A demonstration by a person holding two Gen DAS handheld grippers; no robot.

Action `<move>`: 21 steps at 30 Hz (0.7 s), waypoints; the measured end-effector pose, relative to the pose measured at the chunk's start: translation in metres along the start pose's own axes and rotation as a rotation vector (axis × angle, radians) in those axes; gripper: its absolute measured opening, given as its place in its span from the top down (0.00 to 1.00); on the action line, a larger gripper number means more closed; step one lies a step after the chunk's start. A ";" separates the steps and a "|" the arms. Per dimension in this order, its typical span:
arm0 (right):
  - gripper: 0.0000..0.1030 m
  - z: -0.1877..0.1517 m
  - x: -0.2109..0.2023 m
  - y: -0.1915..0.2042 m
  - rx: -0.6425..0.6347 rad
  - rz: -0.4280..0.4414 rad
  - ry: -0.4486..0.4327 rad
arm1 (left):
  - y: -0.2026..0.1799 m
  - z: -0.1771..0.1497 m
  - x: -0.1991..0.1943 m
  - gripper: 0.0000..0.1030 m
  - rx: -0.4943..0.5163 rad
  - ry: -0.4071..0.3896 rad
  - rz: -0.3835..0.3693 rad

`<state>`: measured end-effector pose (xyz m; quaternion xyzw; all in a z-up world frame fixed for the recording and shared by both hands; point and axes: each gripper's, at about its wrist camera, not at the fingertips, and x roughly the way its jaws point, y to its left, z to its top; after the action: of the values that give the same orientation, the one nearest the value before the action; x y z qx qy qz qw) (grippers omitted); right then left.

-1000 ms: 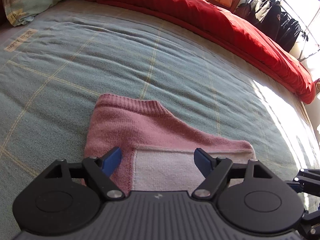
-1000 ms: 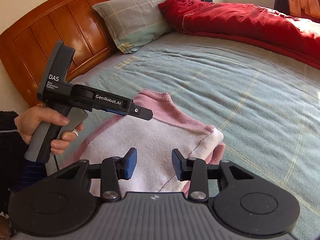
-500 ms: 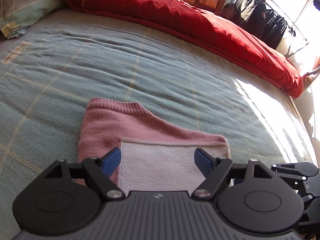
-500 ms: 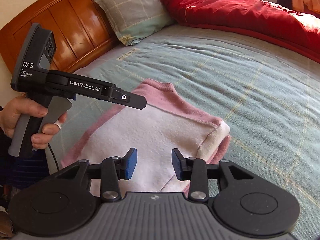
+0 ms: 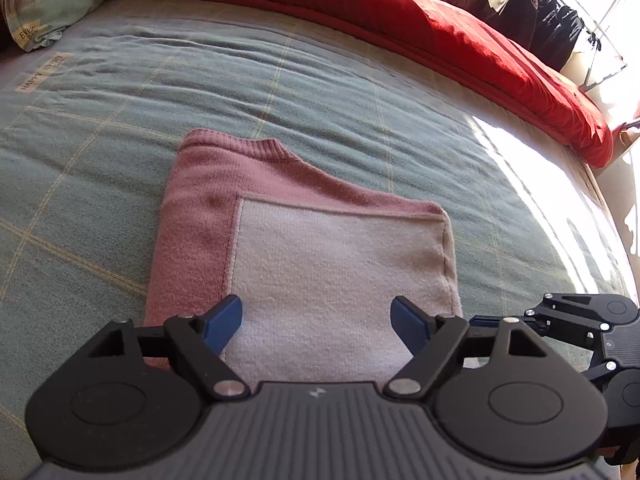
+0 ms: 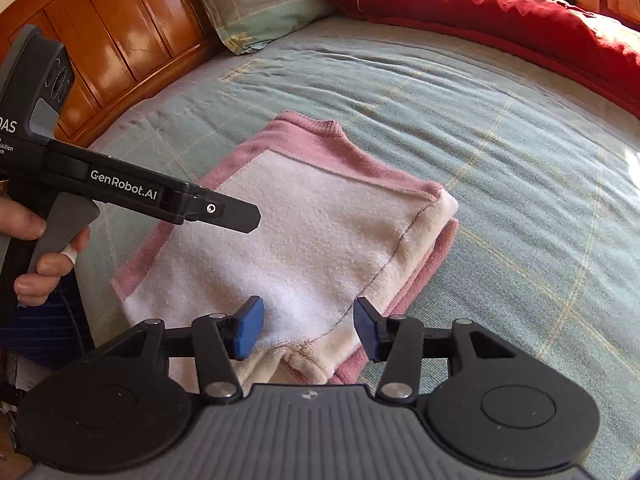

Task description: Fold clothes

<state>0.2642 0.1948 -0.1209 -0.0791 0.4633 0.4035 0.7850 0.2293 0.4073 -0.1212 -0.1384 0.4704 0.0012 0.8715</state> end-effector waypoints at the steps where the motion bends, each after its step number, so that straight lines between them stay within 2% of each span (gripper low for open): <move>1: 0.45 0.000 -0.005 0.001 0.003 -0.004 -0.003 | -0.005 -0.002 -0.007 0.21 0.021 -0.026 0.026; 4: 0.37 -0.003 -0.021 0.005 0.016 -0.018 -0.018 | -0.024 -0.011 -0.033 0.19 0.081 -0.112 0.118; 6: 0.36 -0.006 -0.030 0.008 0.013 -0.028 -0.020 | -0.037 -0.019 -0.052 0.14 0.113 -0.171 0.187; 7: 0.34 -0.010 -0.035 0.011 0.011 -0.033 -0.018 | -0.044 -0.024 -0.061 0.10 0.125 -0.194 0.209; 9: 0.29 -0.016 -0.044 0.016 0.006 -0.044 -0.014 | -0.057 -0.034 -0.080 0.08 0.154 -0.241 0.244; 14: 0.23 -0.039 -0.068 0.023 0.034 -0.049 -0.011 | -0.070 -0.067 -0.117 0.03 0.078 -0.303 0.201; 19: 0.18 -0.067 -0.091 0.034 0.031 -0.073 -0.013 | -0.081 -0.112 -0.147 0.03 -0.009 -0.435 0.268; 21: 0.17 -0.078 -0.100 0.038 0.033 -0.076 -0.018 | -0.087 -0.129 -0.158 0.01 -0.019 -0.464 0.272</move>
<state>0.1608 0.1248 -0.0759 -0.0800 0.4596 0.3662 0.8051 0.0471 0.3132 -0.0374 -0.0781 0.2722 0.1542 0.9466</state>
